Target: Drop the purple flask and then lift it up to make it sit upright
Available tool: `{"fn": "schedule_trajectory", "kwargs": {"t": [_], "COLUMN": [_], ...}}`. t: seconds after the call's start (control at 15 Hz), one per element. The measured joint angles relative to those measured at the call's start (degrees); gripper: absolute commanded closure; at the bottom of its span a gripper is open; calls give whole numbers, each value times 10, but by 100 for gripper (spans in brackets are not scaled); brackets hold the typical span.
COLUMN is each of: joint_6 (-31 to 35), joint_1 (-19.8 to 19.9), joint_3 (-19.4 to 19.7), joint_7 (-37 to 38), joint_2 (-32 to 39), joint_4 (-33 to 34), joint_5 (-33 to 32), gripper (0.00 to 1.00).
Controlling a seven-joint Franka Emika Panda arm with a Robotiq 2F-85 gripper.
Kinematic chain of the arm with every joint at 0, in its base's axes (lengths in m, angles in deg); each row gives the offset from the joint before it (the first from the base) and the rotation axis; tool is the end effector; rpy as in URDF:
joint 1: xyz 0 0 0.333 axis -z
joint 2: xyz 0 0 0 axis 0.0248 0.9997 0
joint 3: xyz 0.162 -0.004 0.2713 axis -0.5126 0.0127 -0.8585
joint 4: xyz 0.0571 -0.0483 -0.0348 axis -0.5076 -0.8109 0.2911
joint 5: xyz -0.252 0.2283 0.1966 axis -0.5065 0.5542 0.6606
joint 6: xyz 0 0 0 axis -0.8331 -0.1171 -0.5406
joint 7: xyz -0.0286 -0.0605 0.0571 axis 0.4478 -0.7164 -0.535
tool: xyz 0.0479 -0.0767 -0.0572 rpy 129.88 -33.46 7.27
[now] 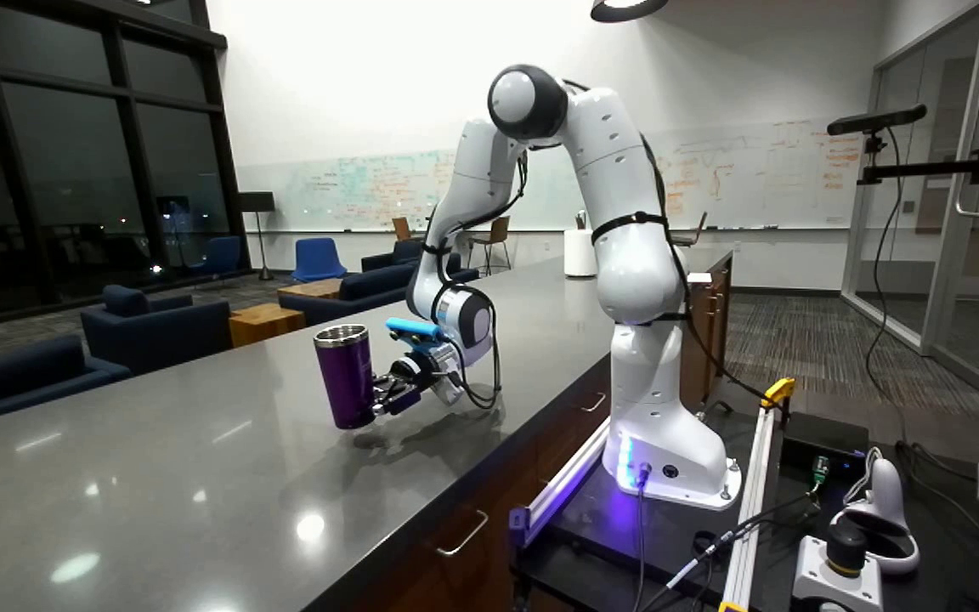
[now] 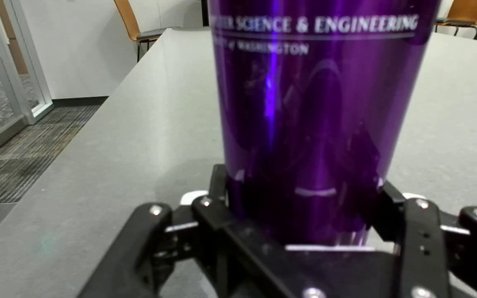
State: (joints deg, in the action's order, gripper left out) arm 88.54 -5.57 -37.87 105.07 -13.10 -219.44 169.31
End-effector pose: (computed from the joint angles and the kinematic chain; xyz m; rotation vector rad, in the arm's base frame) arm 0.3849 0.1400 0.1636 -1.2082 1.3562 1.0960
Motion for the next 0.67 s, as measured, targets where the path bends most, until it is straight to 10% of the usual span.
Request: {"fn": "schedule_trajectory", "kwargs": {"t": [0.33, 0.4, 0.47, 0.53, 0.6, 0.67], "joint_6": [1, 0, 0, -1, -3, -5], "joint_1": [-1, -2, -3, -3, -2, -2], "joint_3": [0, 0, 0, 0, 0, 0], "joint_7": [0, 0, 0, 0, 1, 2], "joint_2": [1, 1, 1, 1, 1, 2], "joint_4": [0, 0, 0, 0, 0, 0], "joint_5": [0, -1, -1, -2, -6, -9], "gripper": [0, 30, 26, 1, 3, 29]}}
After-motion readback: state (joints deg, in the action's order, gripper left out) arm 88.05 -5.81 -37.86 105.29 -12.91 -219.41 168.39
